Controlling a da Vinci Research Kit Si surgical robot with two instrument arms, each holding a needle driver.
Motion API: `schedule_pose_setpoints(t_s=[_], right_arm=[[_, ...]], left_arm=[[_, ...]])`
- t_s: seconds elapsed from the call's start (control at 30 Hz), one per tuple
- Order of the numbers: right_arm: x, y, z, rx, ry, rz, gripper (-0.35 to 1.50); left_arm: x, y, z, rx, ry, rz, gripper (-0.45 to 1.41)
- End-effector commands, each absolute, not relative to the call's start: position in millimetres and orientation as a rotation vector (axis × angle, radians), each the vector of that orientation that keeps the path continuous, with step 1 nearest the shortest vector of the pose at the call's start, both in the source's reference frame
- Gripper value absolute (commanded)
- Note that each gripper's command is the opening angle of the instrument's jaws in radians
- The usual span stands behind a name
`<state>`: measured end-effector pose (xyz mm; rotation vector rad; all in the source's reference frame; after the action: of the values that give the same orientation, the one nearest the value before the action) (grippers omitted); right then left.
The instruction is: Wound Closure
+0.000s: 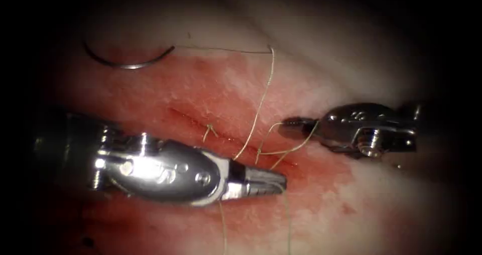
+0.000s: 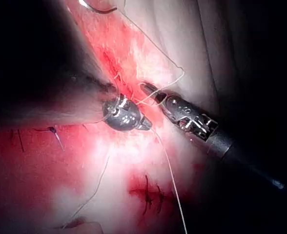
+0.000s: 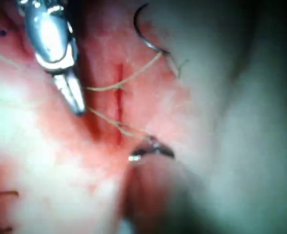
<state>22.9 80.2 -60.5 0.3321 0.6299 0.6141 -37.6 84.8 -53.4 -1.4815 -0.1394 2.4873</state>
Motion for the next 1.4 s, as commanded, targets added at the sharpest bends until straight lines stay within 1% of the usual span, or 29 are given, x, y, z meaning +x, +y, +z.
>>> schedule_pose_setpoints(t_s=[0.03,0.2,0.43,0.63,0.93,1.4], right_arm=[[23.7,80.1,-61,0.33,0.642,0.609,-0.35],[24.2,80.1,-65,0.292,0.721,0.658,-0.35],[24.1,80.5,-70,0.227,0.783,0.691,-0.35],[24.9,78.9,-71,0.219,0.79,0.679,-0.35],[27.6,77.1,-70,0.189,0.794,0.649,-0.35],[27.0,75.2,-68,0.156,0.795,0.635,-0.35]], left_arm=[[-37.8,84.7,-53,-1.472,-0.149,2.477,-0.35],[-36.8,86.3,-53,-1.447,-0.156,2.459,-0.35],[-35.3,90.4,-51,-1.413,-0.147,2.443,-0.35],[-35.2,94.6,-49,-1.378,-0.153,2.44,-0.35],[-38.0,99.9,-45,-1.302,-0.176,2.47,-0.35],[-35.4,105.0,-41,-1.265,-0.17,2.463,-0.35]])
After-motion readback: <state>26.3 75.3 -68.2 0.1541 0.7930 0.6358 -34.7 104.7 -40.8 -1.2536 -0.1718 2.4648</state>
